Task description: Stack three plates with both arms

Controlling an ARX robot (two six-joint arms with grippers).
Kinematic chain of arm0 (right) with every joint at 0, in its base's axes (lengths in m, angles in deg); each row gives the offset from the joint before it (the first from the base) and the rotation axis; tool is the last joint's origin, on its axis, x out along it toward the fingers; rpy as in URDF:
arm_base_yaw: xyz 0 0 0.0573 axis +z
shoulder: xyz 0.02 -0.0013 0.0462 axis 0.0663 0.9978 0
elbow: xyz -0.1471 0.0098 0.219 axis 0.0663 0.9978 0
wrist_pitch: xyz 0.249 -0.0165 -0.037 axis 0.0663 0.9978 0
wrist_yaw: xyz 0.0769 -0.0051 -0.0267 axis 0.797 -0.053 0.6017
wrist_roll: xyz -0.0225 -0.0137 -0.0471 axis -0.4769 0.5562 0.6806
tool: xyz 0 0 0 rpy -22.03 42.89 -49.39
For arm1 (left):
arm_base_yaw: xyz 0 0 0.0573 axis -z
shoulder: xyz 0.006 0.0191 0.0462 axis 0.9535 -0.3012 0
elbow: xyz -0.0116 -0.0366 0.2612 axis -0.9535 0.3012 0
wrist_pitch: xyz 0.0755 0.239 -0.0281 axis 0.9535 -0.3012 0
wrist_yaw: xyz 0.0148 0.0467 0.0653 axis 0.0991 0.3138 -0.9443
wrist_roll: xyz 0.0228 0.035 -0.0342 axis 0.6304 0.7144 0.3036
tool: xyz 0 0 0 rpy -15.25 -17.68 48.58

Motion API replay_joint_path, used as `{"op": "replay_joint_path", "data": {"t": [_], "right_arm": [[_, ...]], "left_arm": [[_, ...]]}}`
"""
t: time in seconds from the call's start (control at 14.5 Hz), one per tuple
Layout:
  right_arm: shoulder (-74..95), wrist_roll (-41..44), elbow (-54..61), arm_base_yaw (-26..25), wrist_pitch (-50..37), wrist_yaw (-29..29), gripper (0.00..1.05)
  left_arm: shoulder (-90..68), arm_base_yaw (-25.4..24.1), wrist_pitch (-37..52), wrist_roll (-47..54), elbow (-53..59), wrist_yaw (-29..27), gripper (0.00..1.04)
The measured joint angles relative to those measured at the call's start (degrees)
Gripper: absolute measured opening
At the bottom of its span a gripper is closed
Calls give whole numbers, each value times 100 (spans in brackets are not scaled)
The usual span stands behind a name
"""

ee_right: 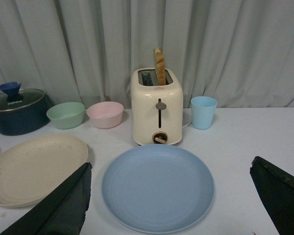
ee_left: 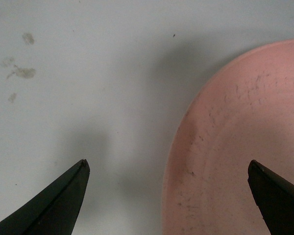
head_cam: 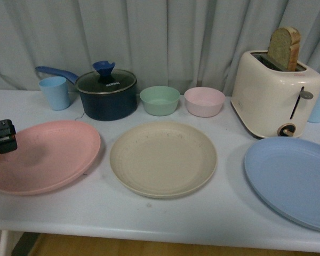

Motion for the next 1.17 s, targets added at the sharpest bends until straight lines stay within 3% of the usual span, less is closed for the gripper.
{"op": "replay_joint_path", "data": {"t": [0.28, 0.34, 0.55, 0.62, 0.69, 0.83, 1.17], "right_arm": [[0, 0, 0, 0, 2, 0, 98], [0, 0, 0, 0, 0, 0, 98], [0, 0, 0, 0, 2, 0, 98], [-2, 0, 0, 0, 0, 0, 98], [-2, 0, 0, 0, 2, 0, 98], [0, 0, 0, 0, 2, 0, 98], [0, 0, 0, 0, 0, 0, 98]], "left_arm": [[-151, 105, 98, -44, 15, 26, 98], [-153, 168, 111, -39, 37, 26, 93], [-155, 249, 142, -44, 83, -2, 59], [-155, 221, 157, -35, 114, -52, 44], [-155, 149, 153, 7, 146, -136, 23], [-105, 52, 160, 55, 151, -127, 3], [702, -385, -286, 791, -79, -332, 2]]}}
